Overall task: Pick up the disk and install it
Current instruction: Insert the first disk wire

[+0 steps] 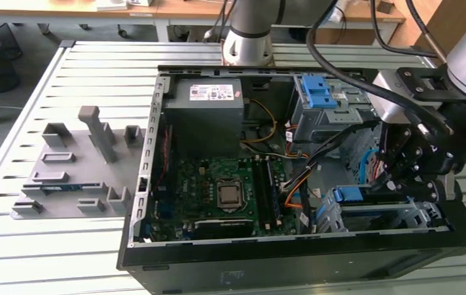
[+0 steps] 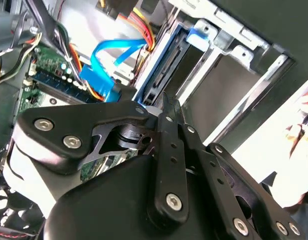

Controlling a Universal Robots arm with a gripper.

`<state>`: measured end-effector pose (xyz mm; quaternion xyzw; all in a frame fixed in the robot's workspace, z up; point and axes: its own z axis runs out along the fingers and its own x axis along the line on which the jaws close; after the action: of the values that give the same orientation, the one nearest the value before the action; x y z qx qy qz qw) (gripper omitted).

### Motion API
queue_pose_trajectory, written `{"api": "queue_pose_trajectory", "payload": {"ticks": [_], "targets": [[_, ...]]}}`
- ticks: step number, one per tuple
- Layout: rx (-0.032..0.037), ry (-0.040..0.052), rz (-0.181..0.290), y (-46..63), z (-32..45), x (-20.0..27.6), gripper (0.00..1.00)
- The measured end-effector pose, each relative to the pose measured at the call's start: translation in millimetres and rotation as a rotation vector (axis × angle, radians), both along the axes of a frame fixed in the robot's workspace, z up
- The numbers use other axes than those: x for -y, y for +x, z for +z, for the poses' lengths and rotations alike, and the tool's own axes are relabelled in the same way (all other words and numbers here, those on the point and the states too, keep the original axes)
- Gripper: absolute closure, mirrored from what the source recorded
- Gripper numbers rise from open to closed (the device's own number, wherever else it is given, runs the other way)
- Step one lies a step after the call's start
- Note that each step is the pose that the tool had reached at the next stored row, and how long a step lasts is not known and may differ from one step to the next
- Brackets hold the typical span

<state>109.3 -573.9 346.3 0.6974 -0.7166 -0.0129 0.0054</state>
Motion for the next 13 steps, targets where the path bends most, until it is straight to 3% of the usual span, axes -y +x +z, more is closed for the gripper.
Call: {"api": "queue_pose_trajectory", "payload": {"ticks": [4,13], "targets": [[0.0,-0.0003,0.0,3.3,1.4,0.0,0.89],[0.0,0.0002,0.0,5.8,14.9,-0.4,0.89]]}}
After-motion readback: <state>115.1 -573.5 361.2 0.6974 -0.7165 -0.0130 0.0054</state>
